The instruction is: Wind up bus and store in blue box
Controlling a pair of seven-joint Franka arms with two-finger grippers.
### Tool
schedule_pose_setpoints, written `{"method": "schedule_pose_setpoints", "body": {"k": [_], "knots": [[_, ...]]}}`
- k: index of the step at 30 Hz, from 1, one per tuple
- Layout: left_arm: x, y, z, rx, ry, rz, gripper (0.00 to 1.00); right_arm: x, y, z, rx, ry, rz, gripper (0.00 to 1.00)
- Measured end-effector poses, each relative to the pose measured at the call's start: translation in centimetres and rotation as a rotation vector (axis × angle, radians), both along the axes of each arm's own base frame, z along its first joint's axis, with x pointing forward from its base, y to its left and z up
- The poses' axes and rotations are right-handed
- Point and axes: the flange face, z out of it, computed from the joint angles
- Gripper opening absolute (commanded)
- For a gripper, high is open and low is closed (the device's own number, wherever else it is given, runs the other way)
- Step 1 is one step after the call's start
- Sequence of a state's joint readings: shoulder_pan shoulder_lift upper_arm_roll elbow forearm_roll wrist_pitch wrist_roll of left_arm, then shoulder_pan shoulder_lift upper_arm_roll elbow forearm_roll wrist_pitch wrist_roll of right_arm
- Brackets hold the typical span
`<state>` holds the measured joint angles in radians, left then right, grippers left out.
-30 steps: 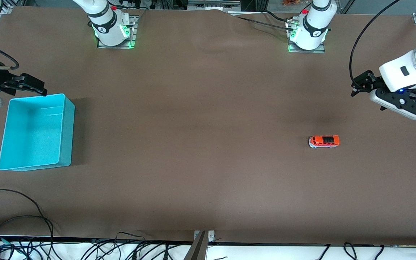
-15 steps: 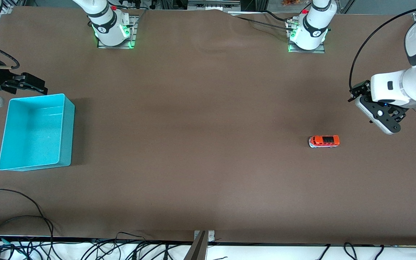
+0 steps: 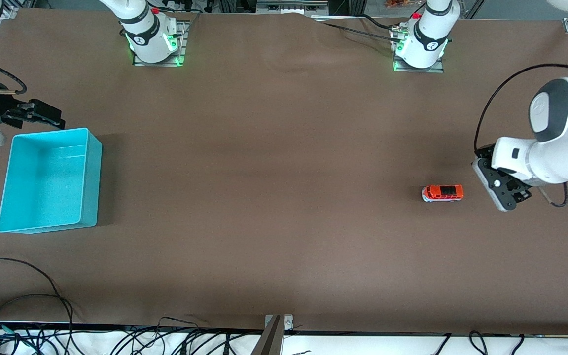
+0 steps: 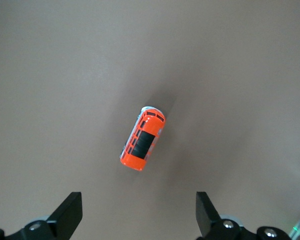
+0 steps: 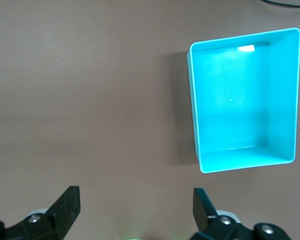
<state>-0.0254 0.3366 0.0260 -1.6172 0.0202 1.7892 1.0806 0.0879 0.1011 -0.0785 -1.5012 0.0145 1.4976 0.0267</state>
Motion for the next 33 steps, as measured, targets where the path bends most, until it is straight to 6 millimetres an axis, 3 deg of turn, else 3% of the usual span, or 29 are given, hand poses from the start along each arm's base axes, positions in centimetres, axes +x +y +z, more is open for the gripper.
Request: {"method": "schedule_pose_setpoints", "body": {"k": [11,19,33], "knots": [[-1.0,0.2,-8.2,-0.021,-0.026,-0.131,1.00,0.0,0.0,0.0,0.000,0.000,0.000,1.00],[-2.6,0.8,-12.4,-0.039,-0.032,-0.243,1.00,0.0,0.0,0.0,0.000,0.000,0.000,1.00],[-3.7,0.8,-18.9,-0.062,0.014,-0.349,1.00,0.0,0.0,0.0,0.000,0.000,0.000,1.00]]}}
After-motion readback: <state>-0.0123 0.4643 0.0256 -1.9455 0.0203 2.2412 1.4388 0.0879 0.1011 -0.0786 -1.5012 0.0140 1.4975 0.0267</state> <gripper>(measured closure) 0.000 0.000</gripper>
